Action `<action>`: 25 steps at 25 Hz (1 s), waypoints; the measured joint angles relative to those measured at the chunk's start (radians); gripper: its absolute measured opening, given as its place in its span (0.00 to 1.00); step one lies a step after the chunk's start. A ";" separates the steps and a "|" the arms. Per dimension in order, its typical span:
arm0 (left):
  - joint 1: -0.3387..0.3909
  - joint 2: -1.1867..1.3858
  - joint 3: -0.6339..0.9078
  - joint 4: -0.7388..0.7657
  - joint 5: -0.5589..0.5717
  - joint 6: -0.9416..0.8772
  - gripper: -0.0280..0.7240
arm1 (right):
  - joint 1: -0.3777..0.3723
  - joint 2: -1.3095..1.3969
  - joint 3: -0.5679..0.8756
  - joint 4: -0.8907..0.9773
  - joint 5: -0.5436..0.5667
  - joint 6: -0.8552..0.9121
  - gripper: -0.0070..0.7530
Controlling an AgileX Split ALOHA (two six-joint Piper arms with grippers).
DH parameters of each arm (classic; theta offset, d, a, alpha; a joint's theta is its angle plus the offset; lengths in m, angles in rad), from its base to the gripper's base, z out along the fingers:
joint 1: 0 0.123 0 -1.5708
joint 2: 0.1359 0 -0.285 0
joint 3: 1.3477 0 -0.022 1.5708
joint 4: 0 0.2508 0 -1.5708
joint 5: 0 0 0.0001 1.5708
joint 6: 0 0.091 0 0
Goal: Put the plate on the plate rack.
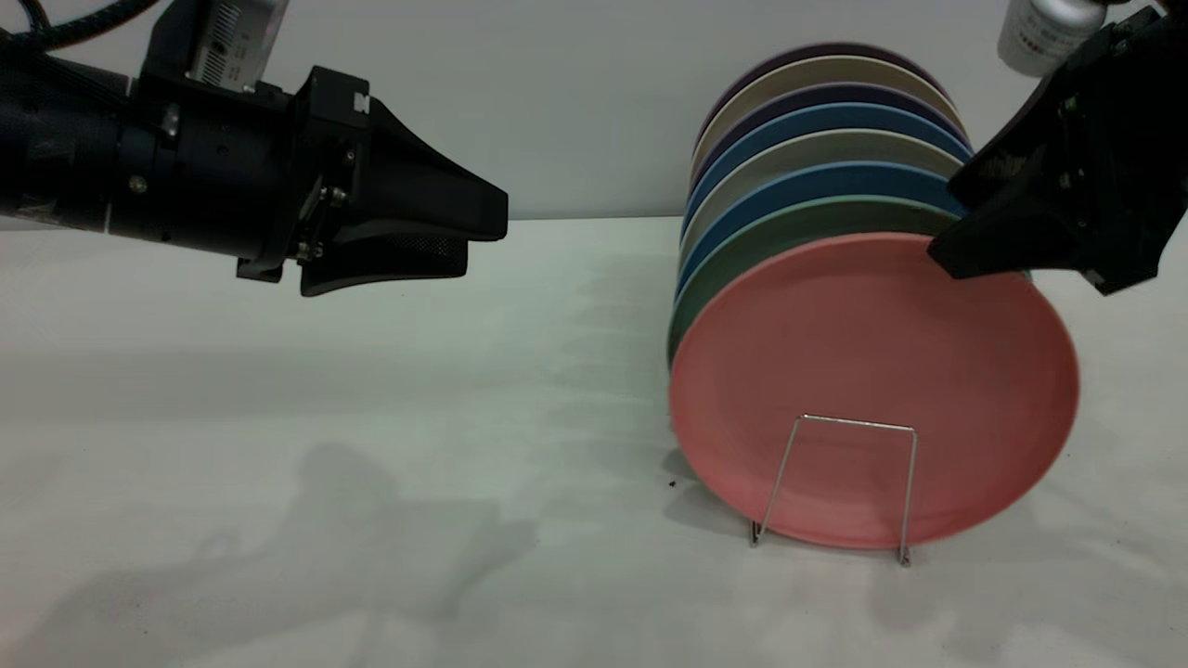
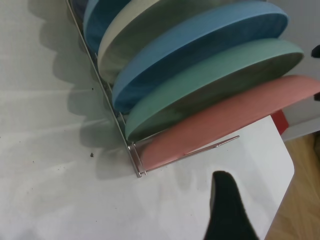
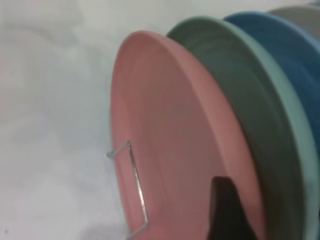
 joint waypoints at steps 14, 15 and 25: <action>0.032 -0.138 0.000 0.005 -0.062 0.042 0.67 | 0.000 -0.388 0.000 -0.087 -0.072 0.331 0.63; 0.046 -0.177 0.000 0.009 -0.083 0.043 0.67 | 0.000 -0.428 0.000 -0.124 -0.069 0.412 0.62; 0.130 -0.725 0.001 0.345 -0.214 -0.240 0.67 | 0.000 -0.647 0.000 -0.910 0.198 1.510 0.52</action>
